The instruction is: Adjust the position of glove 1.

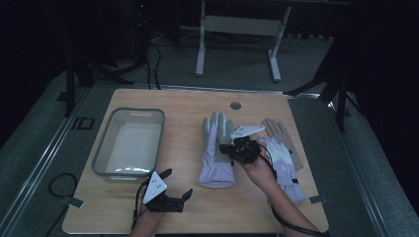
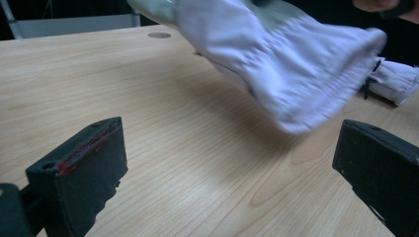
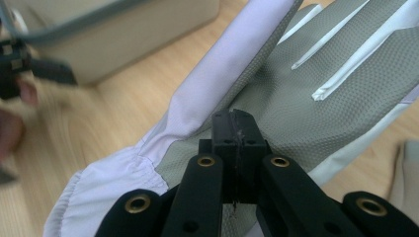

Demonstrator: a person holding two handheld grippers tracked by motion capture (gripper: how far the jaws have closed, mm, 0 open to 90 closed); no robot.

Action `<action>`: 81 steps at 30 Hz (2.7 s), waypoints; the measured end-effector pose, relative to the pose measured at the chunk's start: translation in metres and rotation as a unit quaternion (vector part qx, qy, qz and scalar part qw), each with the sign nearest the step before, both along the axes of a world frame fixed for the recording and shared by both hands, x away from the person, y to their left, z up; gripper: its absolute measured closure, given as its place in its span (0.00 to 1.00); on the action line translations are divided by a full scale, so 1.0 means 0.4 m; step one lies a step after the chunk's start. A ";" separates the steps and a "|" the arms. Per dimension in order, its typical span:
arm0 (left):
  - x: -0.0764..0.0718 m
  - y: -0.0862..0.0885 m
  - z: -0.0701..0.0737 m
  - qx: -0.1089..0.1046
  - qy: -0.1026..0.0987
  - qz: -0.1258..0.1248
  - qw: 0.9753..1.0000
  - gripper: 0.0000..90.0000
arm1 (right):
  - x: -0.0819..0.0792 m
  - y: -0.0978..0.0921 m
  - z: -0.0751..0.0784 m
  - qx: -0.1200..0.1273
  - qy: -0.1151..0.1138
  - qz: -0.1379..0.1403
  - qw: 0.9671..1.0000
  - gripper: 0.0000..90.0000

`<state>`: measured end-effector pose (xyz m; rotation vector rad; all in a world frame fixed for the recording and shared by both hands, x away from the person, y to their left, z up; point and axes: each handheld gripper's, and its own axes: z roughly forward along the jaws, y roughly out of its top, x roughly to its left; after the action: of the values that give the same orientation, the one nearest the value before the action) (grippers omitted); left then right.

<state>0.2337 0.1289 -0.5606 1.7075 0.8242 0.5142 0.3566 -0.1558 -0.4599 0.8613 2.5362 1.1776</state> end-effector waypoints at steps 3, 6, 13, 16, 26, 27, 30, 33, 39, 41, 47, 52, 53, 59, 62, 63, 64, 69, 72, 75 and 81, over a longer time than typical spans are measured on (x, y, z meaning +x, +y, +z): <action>-0.001 -0.001 0.000 0.001 -0.001 0.000 1.000 0.00 | -0.011 -0.020 -0.033 -0.021 0.004 0.002 1.000 1.00; -0.001 -0.001 0.000 0.002 -0.001 0.000 1.000 0.00 | -0.002 -0.045 -0.076 -0.033 0.021 -0.008 0.999 1.00; 0.000 -0.002 0.000 0.003 0.000 -0.001 1.000 0.00 | 0.043 -0.075 -0.148 -0.039 0.063 0.006 0.997 1.00; 0.000 -0.002 0.000 0.002 -0.001 -0.001 1.000 0.00 | 0.066 -0.072 -0.159 -0.049 0.062 -0.001 0.997 0.99; 0.000 -0.001 0.000 0.001 -0.001 -0.001 1.000 0.00 | 0.104 -0.057 -0.173 -0.079 0.059 -0.005 0.995 0.95; 0.000 -0.001 0.000 0.002 -0.001 -0.001 1.000 0.00 | 0.108 -0.056 -0.172 -0.082 0.060 -0.006 0.995 0.95; 0.000 -0.002 0.000 0.002 -0.001 -0.001 1.000 0.00 | 0.120 -0.056 -0.166 -0.080 0.066 -0.011 0.995 0.93; 0.000 -0.002 0.000 0.001 -0.001 -0.001 1.000 0.00 | 0.114 -0.069 -0.148 -0.066 0.065 -0.007 0.996 0.86; 0.000 -0.002 0.000 0.003 -0.002 0.000 1.000 0.00 | 0.088 -0.115 -0.097 -0.039 0.048 -0.011 0.998 0.70; 0.000 -0.002 0.000 0.003 -0.002 0.000 1.000 0.00 | 0.075 -0.142 -0.071 -0.032 0.037 -0.016 0.999 0.69; 0.000 -0.003 0.000 0.002 0.000 0.002 1.000 0.00 | 0.038 -0.206 -0.027 -0.034 0.015 -0.025 0.999 0.63; 0.000 -0.003 0.000 0.002 0.000 0.003 1.000 0.00 | 0.005 -0.252 -0.014 -0.049 0.013 -0.026 0.998 0.63; 0.000 -0.003 0.000 0.002 0.000 0.003 1.000 0.00 | -0.003 -0.262 -0.012 -0.054 0.010 -0.029 0.998 0.63; 0.001 -0.003 0.000 0.002 0.001 0.003 1.000 0.00 | -0.039 -0.343 -0.004 -0.058 0.003 -0.051 0.997 0.63; 0.001 -0.002 0.000 0.001 0.001 0.003 1.000 0.00 | -0.052 -0.384 -0.010 -0.063 0.007 -0.066 0.996 0.63; 0.001 -0.002 0.000 0.001 0.001 0.003 1.000 0.00 | -0.055 -0.398 -0.013 -0.068 0.005 -0.072 0.995 0.63; 0.002 -0.002 0.000 0.001 0.002 0.003 1.000 0.00 | -0.058 -0.411 -0.017 -0.075 0.007 -0.078 0.994 0.63; 0.001 -0.001 0.000 0.000 0.001 0.003 1.000 0.00 | -0.072 -0.466 -0.051 -0.071 0.020 -0.098 0.992 0.63; 0.001 0.000 0.000 -0.001 0.001 0.004 1.000 0.00 | -0.076 -0.477 -0.078 -0.073 0.030 -0.099 0.992 0.61; 0.001 0.000 0.000 -0.002 0.001 0.004 1.000 0.00 | -0.076 -0.479 -0.102 -0.074 0.042 -0.096 0.992 0.60; 0.002 -0.001 0.000 -0.001 0.002 0.006 1.000 0.00 | -0.065 -0.493 -0.121 -0.072 0.043 -0.110 0.990 0.59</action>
<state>0.2344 0.1287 -0.5606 1.7026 0.8378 0.5173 0.3304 -0.3528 -0.5082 1.1410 2.4772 0.8979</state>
